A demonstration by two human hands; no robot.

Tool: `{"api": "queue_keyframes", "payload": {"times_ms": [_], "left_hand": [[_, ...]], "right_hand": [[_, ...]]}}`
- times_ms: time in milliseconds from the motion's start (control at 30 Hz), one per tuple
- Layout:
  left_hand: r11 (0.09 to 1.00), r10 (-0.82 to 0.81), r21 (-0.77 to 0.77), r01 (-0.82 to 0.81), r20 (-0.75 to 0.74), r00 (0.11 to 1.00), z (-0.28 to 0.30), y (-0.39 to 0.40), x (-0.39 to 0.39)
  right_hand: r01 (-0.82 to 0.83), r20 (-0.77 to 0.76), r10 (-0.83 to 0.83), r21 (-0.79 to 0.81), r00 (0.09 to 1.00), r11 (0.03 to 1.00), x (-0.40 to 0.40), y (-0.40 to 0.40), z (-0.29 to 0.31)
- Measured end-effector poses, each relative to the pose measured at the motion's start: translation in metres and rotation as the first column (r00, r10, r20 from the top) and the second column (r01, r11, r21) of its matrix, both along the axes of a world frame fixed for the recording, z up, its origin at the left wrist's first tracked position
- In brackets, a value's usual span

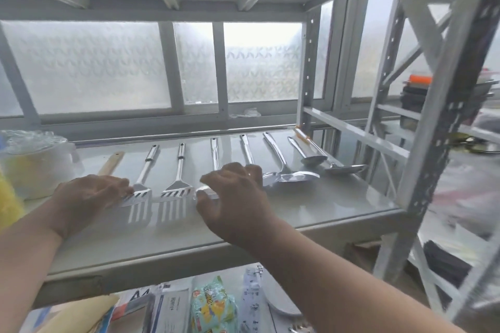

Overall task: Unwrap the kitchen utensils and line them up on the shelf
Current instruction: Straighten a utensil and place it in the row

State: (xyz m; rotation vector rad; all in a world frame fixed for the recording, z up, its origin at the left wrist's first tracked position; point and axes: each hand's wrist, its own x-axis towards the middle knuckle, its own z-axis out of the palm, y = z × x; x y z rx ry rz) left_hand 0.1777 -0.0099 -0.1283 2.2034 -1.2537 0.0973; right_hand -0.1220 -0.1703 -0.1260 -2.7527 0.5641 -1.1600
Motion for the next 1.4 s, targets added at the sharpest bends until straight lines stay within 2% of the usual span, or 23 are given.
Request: {"api": "queue_keyframes", "payload": {"times_ms": [167,333,433,600,733,900,1000,1167,1400], "left_hand": [[0.994,-0.062,-0.087,0.069,0.084,0.995,0.032,-0.021,-0.037],[0.977,-0.201,-0.029,0.213,0.23,0.952,0.059,-0.078,-0.111],[0.958,-0.281,0.033,0.286,0.316,0.906,0.065,-0.113,-0.155],[0.938,-0.346,0.141,0.317,0.314,0.884,0.066,-0.153,-0.205],[0.927,-0.359,0.22,0.303,0.3,0.884,0.063,-0.174,-0.228],[0.904,-0.393,0.283,0.32,0.258,0.883,0.049,-0.193,-0.248],[0.887,-0.427,0.307,0.345,0.261,0.866,0.046,-0.196,-0.26],[0.887,-0.43,0.3,0.35,0.264,0.863,0.048,-0.201,-0.268],[0.909,-0.401,0.25,0.334,0.306,0.863,0.058,-0.201,-0.255]], "right_hand": [[0.118,0.02,-0.117,-0.051,0.993,0.992,-0.044,-0.035,0.013],[0.237,0.082,-0.232,-0.07,0.969,0.969,-0.086,-0.073,0.034],[0.316,0.057,-0.314,-0.047,0.948,0.948,-0.109,-0.097,0.043],[0.41,0.027,-0.41,-0.006,0.912,0.912,-0.138,-0.122,0.045],[0.465,-0.048,-0.462,0.084,0.885,0.881,-0.154,-0.136,0.038],[0.547,-0.35,-0.444,0.302,0.825,0.781,-0.166,-0.145,0.032],[0.561,-0.386,-0.448,0.257,0.806,0.787,-0.168,-0.151,0.026],[0.56,-0.276,-0.512,0.133,0.813,0.818,-0.167,-0.154,0.026],[0.605,-0.12,-0.609,-0.069,0.784,0.793,-0.165,-0.152,0.044]]}}
